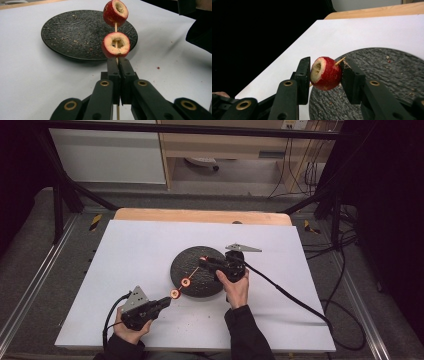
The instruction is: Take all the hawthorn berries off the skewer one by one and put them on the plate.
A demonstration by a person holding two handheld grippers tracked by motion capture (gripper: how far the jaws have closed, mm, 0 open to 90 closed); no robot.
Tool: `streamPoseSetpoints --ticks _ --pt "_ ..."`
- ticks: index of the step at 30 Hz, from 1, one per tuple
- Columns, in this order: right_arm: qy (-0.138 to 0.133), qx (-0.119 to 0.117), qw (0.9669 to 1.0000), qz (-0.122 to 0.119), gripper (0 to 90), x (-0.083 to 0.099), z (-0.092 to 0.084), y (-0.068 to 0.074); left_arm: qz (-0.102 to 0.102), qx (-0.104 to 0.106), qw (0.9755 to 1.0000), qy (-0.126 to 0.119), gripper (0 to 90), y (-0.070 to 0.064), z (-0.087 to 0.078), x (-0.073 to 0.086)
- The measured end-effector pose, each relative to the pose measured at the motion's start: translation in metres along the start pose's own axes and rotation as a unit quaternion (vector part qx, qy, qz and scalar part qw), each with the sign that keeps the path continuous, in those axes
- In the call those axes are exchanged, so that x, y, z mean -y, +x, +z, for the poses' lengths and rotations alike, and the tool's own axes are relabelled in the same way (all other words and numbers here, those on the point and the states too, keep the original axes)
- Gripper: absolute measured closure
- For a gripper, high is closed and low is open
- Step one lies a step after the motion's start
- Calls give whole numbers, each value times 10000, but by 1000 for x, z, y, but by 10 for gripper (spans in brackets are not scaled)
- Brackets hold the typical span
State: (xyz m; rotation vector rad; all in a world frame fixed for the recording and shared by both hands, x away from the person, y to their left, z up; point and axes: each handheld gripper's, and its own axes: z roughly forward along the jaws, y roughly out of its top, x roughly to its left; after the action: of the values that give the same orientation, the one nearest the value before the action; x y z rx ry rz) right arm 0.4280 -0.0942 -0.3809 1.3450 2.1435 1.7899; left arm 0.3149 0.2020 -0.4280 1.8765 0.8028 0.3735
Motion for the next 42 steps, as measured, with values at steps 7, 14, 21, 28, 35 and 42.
streamPoseSetpoints --ticks 7,14,21,28,35,42 --pt "-118 65 9999 37 628 -14 -4 -7 -17 -25 10000 -49 884 1 -2 0" --pt "-210 211 9996 -15 628 -25 -10 -15 -32 -56 10000 -52 884 3 -3 0" --pt "-254 432 9987 -120 628 -35 -13 -24 -62 -71 9999 -55 884 4 -3 0" --pt "-35 588 9982 -131 628 -31 -2 -34 -85 -101 9999 -67 884 5 -3 0" --pt "267 596 9979 -46 627 -13 16 -41 -84 -99 9999 -63 884 5 -4 0" --pt "582 633 9963 -8 627 10 36 -45 -81 -109 9999 -64 884 5 -4 0"
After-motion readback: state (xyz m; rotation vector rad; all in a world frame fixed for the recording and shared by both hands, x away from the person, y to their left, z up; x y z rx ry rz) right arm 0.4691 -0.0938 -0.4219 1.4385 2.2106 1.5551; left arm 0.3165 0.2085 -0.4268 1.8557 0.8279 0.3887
